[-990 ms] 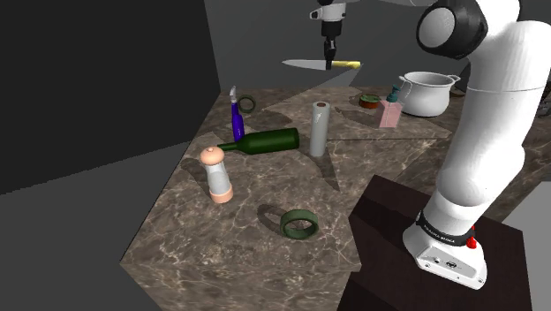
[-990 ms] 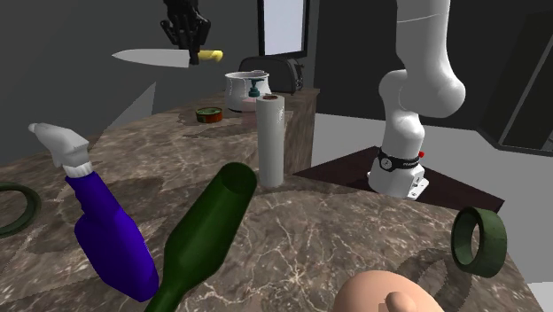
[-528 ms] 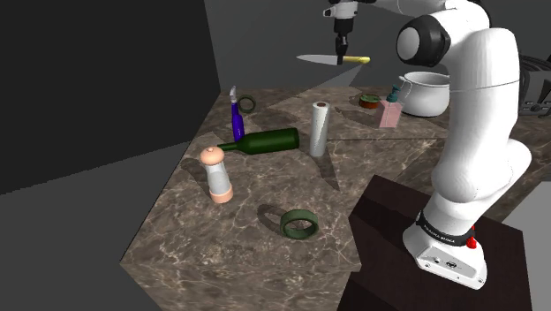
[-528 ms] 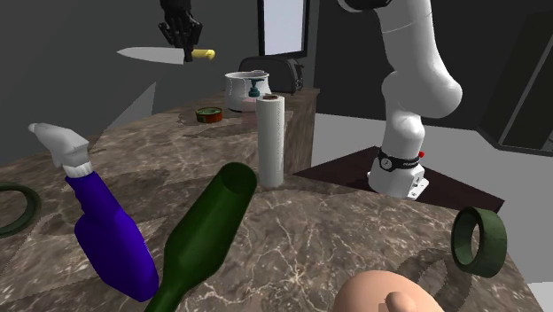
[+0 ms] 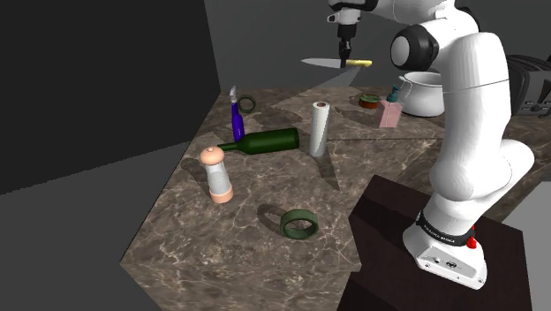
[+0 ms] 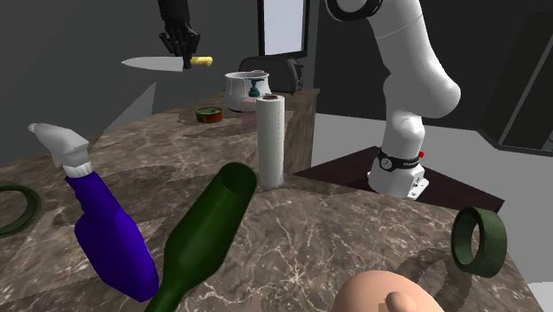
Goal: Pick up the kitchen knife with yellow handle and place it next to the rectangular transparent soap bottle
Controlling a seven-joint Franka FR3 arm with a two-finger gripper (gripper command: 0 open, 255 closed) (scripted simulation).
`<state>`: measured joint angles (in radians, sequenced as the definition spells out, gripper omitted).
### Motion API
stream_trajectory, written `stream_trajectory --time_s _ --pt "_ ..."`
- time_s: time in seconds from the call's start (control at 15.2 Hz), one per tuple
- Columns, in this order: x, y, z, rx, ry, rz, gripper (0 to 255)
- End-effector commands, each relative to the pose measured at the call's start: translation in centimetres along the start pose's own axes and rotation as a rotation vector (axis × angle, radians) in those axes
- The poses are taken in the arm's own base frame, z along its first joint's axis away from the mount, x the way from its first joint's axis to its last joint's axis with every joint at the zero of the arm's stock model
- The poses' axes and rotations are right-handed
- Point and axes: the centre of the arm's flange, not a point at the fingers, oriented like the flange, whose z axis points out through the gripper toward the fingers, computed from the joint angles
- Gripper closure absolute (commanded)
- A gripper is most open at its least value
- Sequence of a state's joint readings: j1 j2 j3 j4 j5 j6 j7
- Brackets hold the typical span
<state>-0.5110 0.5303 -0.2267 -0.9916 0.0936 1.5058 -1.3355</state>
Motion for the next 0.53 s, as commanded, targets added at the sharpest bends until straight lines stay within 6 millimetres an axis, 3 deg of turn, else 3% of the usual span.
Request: stream_trajectory --time_s 0.0,0.46 --pt "0.1 -0.1 1.1 0.0 0.0 0.0 255" --pt "0.2 -0.1 4.8 0.0 0.0 0.0 255"
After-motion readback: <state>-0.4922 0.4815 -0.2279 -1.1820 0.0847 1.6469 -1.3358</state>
